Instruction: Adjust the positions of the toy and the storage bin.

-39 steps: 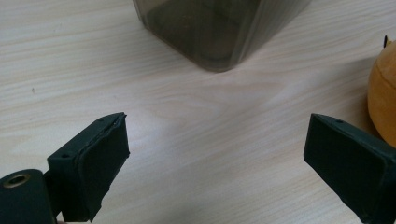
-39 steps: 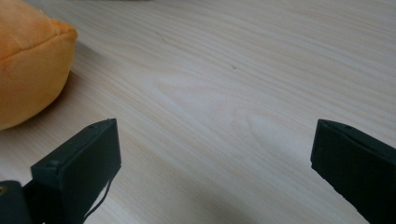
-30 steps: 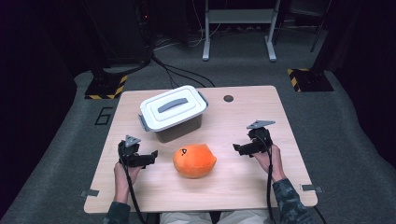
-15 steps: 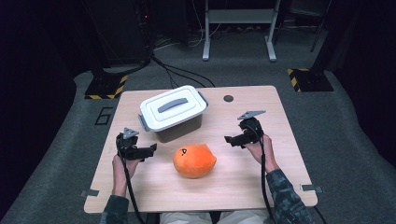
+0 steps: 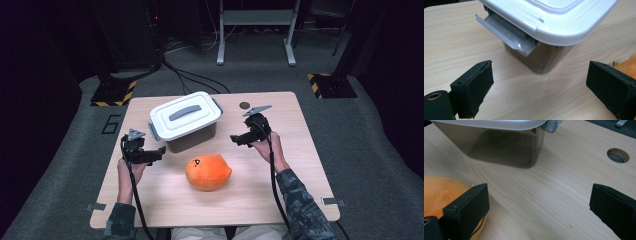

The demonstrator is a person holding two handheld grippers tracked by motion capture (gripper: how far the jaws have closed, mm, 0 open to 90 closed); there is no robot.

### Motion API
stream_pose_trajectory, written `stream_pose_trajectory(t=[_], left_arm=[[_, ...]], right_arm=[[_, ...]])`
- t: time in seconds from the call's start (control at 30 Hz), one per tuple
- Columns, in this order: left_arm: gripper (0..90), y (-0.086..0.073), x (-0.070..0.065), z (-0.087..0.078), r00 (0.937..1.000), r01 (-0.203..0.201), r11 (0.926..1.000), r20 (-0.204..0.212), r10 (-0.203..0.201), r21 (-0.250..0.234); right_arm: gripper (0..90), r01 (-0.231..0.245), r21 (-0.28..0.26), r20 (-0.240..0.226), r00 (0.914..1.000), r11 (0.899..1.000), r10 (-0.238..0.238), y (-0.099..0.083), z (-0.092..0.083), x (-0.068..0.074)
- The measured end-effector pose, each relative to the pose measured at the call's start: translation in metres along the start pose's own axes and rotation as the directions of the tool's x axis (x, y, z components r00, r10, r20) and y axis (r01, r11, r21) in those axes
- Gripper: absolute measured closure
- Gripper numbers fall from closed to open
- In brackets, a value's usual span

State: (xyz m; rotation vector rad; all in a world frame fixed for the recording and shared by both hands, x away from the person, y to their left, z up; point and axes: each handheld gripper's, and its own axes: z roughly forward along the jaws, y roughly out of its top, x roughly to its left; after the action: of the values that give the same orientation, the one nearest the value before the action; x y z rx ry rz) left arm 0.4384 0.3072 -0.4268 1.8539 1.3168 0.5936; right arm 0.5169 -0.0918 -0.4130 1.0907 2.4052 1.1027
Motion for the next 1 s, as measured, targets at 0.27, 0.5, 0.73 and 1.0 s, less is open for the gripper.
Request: stream_pose_trajectory(t=[0.27,0.5,0.73,1.0], left_arm=[[6.4,0.016,0.004,0.000,1.0000,0.003,1.0000,0.004,-0.003,-0.007],[6.2,0.029,0.007,0.004,1.0000,0.003,1.0000,0.004,-0.003,-0.007],[6.2,0.042,0.014,0.015,0.9999,0.012,0.9999,0.008,-0.012,0.008],[6.8,0.043,0.020,0.024,0.9986,0.042,0.9990,0.030,-0.043,0.016]], right_arm=[[2.0,-0.005,0.002,-0.013,0.9999,1.000,0.005,0.021,0.012,-0.001],[2.5,0.005,-0.001,-0.018,0.9998,1.000,-0.005,0.041,0.018,-0.001],[3.1,0.008,0.004,-0.019,0.9998,1.000,-0.008,0.063,0.028,-0.001],[7.6,0.025,0.010,-0.016,0.9996,1.000,-0.025,0.076,0.042,0.000]])
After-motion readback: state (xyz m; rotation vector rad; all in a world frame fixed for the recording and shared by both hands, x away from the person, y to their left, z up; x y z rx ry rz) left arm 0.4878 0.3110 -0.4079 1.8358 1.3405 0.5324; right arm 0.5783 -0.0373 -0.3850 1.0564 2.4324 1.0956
